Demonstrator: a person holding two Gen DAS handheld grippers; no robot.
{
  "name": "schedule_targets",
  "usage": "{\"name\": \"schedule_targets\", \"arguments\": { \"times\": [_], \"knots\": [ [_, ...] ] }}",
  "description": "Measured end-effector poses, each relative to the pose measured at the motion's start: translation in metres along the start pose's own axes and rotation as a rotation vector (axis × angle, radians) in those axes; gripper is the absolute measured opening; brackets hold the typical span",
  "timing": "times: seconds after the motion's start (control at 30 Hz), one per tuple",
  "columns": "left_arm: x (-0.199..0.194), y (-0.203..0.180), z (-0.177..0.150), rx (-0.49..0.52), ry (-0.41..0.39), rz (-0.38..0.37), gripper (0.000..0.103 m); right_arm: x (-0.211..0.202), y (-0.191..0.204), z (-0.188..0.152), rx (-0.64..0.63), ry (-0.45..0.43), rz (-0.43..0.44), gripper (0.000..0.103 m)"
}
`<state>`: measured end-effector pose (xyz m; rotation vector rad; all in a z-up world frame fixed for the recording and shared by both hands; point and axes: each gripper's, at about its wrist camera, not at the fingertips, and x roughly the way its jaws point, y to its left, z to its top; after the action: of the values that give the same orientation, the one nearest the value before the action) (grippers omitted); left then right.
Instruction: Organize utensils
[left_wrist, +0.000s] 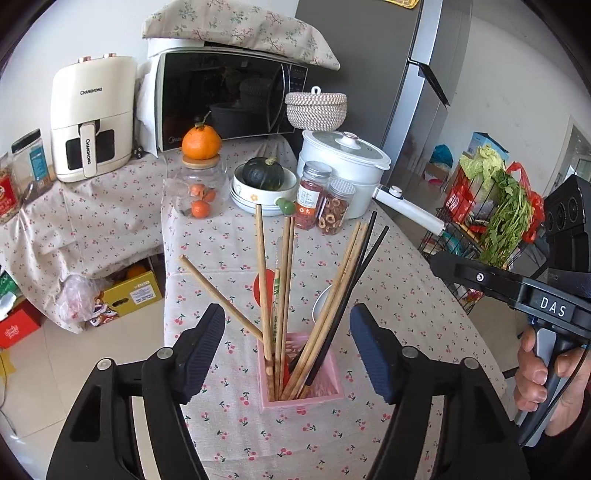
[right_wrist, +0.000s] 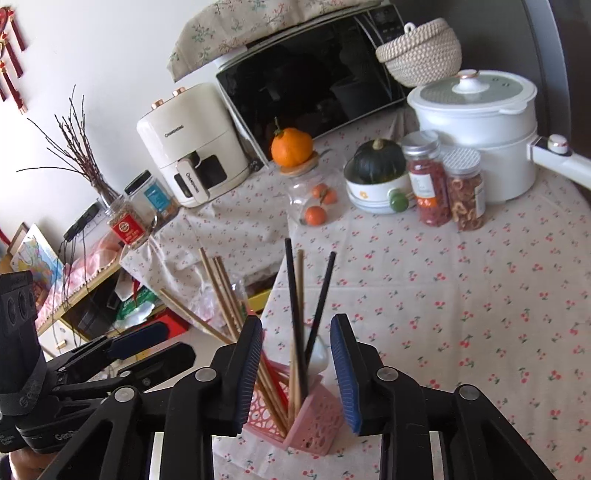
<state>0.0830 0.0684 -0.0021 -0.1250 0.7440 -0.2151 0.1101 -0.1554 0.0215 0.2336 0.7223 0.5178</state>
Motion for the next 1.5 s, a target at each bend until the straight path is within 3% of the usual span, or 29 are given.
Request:
{"name": "schedule_targets", "arguments": {
  "times": [0.03, 0.17, 0.3, 0.53, 0.93, 1.5],
  "knots": [
    [-0.003, -0.003, -0.002, -0.003, -0.003, 0.010, 0.079, -0.007, 0.000, -0.001, -0.023, -0.014, -0.042, 0.046],
    [-0.015, -0.014, -0.020, -0.049, 0.004, 0.101, 0.100, -0.033, -0.005, -0.013, -0.100, -0.063, -0.288, 0.076],
    [-0.022, -0.031, -0.034, -0.023, -0.001, 0.159, 0.101, -0.052, -0.017, -0.028, -0.119, -0.058, -0.389, 0.101],
    [-0.026, -0.047, -0.043, -0.055, -0.011, 0.253, 0.101, -0.076, -0.019, -0.051, -0.119, -0.038, -0.471, 0.102],
    [-0.024, -0.072, -0.047, 0.012, -0.038, 0.274, 0.101, -0.077, -0.017, -0.049, -0.089, -0.048, -0.466, 0.102],
    [-0.029, -0.073, -0.048, 0.028, -0.064, 0.278, 0.101, -0.066, -0.019, -0.053, -0.092, -0.015, -0.473, 0.102]
  ]
}}
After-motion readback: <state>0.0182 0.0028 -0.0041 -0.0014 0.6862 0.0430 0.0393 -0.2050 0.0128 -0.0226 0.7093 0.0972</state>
